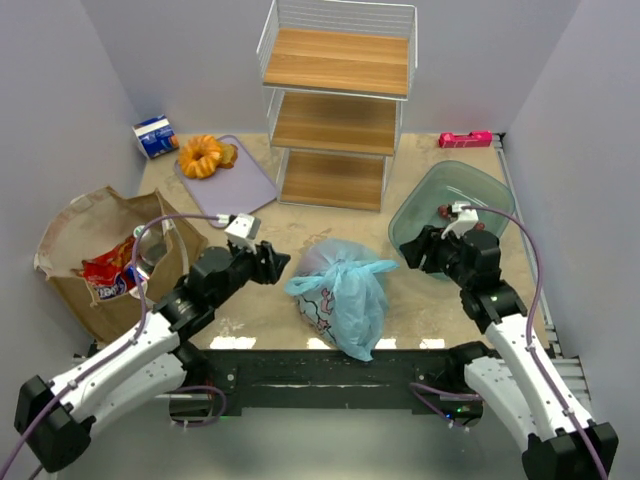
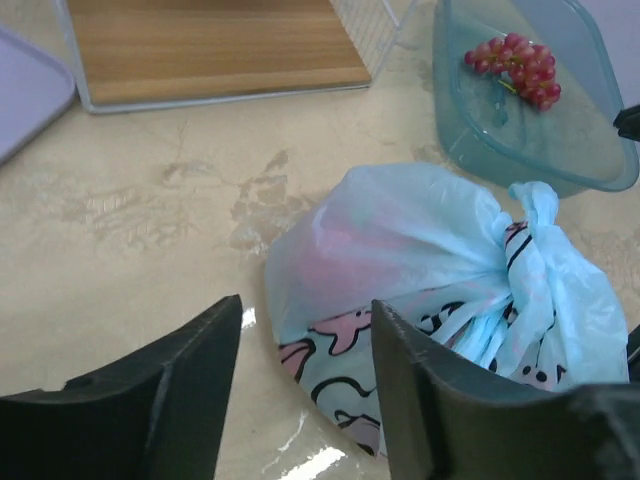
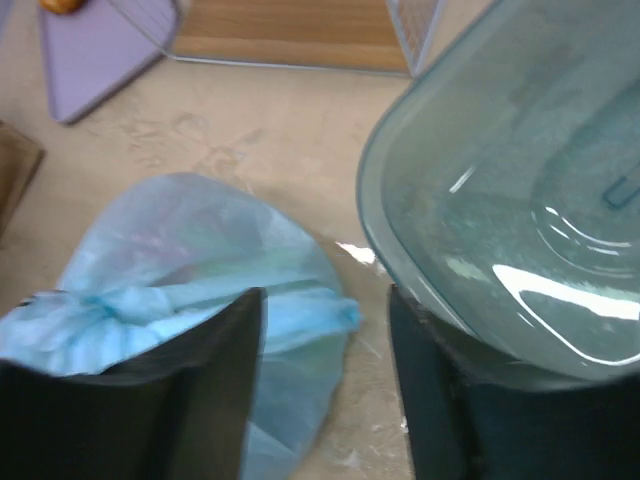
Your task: Place the mixed food into the grocery bags and tie them
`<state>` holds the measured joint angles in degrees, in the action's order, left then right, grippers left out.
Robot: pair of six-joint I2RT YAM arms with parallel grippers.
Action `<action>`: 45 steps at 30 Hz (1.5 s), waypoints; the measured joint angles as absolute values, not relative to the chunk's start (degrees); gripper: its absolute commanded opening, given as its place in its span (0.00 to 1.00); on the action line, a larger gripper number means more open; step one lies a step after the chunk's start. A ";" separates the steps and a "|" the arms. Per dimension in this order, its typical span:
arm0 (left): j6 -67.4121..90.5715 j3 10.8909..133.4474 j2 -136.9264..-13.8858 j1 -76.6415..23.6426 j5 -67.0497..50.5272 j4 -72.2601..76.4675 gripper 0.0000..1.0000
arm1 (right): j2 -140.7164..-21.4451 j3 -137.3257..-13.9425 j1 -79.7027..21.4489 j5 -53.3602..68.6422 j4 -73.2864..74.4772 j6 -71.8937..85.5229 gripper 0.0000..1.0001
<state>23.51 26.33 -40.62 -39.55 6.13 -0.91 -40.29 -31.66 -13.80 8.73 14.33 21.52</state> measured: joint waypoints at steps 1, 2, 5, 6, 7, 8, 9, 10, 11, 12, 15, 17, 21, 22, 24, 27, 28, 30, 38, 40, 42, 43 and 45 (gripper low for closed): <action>22.15 28.51 -42.83 -40.10 5.98 -0.82 0.76 | -39.97 -32.58 -13.76 9.82 14.39 20.47 0.81; 20.60 30.52 -44.40 -40.95 5.89 -0.60 0.83 | -39.59 -33.61 -13.76 10.81 14.55 19.57 0.97; 16.80 36.60 -48.12 -44.05 4.23 0.32 0.97 | -38.61 -36.53 -13.85 13.76 15.44 17.23 0.98; 16.19 38.65 -49.39 -44.91 3.46 0.45 0.99 | -38.52 -37.36 -13.85 14.57 15.92 16.64 0.99; 15.27 41.50 -51.62 -46.11 2.48 0.47 1.00 | -38.46 -38.48 -13.85 15.57 16.73 16.14 0.99; 14.44 44.49 -54.61 -47.31 1.39 0.49 1.00 | -38.48 -39.42 -13.87 16.34 17.26 15.62 0.99; 13.80 47.24 -57.36 -48.36 0.40 0.54 1.00 | -38.50 -40.16 -13.87 16.95 17.69 15.27 0.99; 13.37 49.95 -60.45 -49.54 -0.45 0.67 1.00 | -38.48 -40.95 -13.85 17.65 18.35 14.92 0.99; 12.73 52.42 -64.07 -50.81 -1.21 0.43 1.00 | -38.37 -41.60 -13.85 18.24 18.96 14.59 0.99; 12.32 53.89 -67.07 -51.79 -1.39 0.32 1.00 | -38.15 -42.11 -13.82 19.07 19.44 14.28 0.99; 10.63 54.92 -73.06 -54.33 -1.15 -1.87 1.00 | -36.73 -42.72 -13.85 20.69 20.38 13.93 0.99; 9.58 54.92 -75.20 -55.29 -1.17 -4.21 1.00 | -35.35 -43.09 -13.85 21.32 21.08 13.87 0.99; 7.68 55.37 -76.51 -55.53 -1.10 -8.25 1.00 | -33.47 -43.75 -13.85 22.92 21.93 13.78 0.99; 7.40 55.79 -76.79 -55.51 -1.13 -8.91 1.00 | -33.15 -43.94 -13.87 23.31 22.00 13.69 0.99; 7.16 56.45 -77.69 -55.53 -1.21 -9.26 1.00 | -32.95 -44.14 -13.85 23.73 22.06 13.41 0.99; 6.66 56.69 -80.07 -55.53 -1.61 -9.58 1.00 | -32.97 -44.14 -13.85 24.49 22.37 13.15 0.99; 6.63 56.69 -80.90 -55.53 -1.98 -9.67 1.00 | -32.95 -44.14 -13.85 24.93 22.39 13.04 0.99; 6.57 56.69 -82.89 -55.51 -3.73 -9.76 0.94 | -32.80 -44.14 -13.85 25.19 22.35 12.91 0.99; 7.11 56.69 -84.73 -55.13 -7.42 -11.90 0.00 | -32.47 -44.14 -13.85 24.82 23.18 12.27 0.99; 7.75 56.71 -82.59 -53.87 -6.96 -11.92 0.00 | -32.21 -44.14 -13.85 24.32 23.22 12.27 0.99; 8.32 56.99 -79.22 -50.89 -6.59 -12.12 0.00 | -31.83 -44.14 -13.85 23.40 23.22 12.25 0.99; 8.43 57.65 -77.43 -49.01 -6.04 -12.64 0.00 | -31.77 -44.14 -13.85 23.14 23.27 12.25 0.99; 8.40 59.90 -74.72 -45.23 -4.01 -14.61 0.00 | -31.68 -44.14 -13.85 22.39 23.24 12.25 0.99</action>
